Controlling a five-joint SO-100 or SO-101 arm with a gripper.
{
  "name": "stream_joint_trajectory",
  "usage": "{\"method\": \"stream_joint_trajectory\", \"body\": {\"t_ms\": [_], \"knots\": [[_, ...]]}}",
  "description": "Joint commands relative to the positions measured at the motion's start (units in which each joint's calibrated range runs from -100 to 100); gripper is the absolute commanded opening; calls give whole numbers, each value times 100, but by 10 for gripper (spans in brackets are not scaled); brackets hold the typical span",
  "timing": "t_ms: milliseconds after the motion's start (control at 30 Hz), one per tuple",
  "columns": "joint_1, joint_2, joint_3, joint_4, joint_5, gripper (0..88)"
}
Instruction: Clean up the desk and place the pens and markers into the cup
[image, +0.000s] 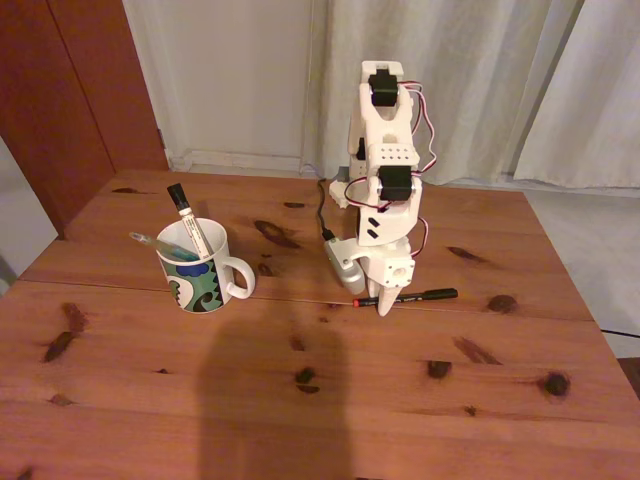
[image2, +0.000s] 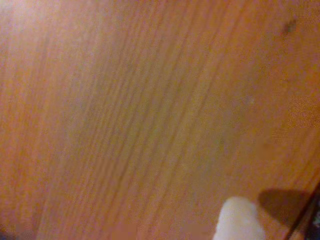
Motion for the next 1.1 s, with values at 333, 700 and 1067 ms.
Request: {"method": "stream_joint_trajectory", "body": {"t_ms": [333,700,1067], "knots": [[-16,23,-77,-77,126,10],[-8,-101,-807,9,137,10],[362,-1715,284,18,1006,10]]}}
